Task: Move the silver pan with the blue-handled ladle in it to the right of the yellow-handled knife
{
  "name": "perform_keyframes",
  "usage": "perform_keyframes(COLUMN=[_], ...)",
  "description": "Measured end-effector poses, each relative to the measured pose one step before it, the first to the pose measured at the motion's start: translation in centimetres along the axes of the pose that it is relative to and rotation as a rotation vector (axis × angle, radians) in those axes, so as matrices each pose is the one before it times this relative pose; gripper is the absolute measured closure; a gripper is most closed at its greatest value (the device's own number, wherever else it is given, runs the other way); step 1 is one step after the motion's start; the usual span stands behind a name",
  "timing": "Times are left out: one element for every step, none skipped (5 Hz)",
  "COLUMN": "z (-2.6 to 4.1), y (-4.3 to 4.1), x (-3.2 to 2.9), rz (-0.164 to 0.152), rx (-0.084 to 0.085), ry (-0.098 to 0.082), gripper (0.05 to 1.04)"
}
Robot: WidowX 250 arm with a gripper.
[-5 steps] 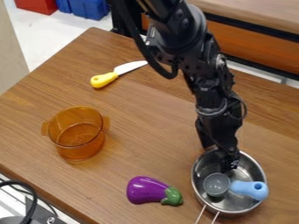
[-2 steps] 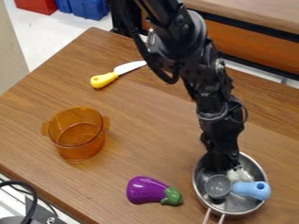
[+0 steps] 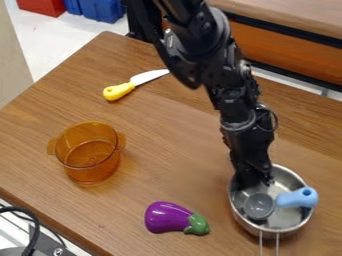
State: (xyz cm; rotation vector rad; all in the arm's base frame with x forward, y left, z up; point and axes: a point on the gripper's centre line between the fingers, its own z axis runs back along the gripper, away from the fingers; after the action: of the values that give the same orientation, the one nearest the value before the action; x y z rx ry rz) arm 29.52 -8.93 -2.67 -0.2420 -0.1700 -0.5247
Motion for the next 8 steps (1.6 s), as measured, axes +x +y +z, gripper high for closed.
perform_keyframes(z=[0.802, 0.856, 1.149, 0.744, -0.696, -0.466, -0.448, -0.082], y=[1.739, 2.719, 3.605, 3.761, 3.132, 2.497, 1.575, 0.518], x=[0.854, 0.949, 1.799, 2.004, -0.098, -0.128, -0.379, 0.171], rz=[0.0932, 0.1238, 0.1301, 0.0591, 0.0275, 0.0426, -0.0113, 0.0010], rx=[0.0211, 0.0668, 0.1036, 0.0895, 0.0448, 0.0116, -0.0002, -0.0077], ry=[-0.0321, -0.0513, -0.0756, -0.0458, 0.0351, 0.0330, 0.0187, 0.0238], gripper=[1.023, 1.023, 1.023, 1.023, 1.023, 1.023, 1.023, 1.023])
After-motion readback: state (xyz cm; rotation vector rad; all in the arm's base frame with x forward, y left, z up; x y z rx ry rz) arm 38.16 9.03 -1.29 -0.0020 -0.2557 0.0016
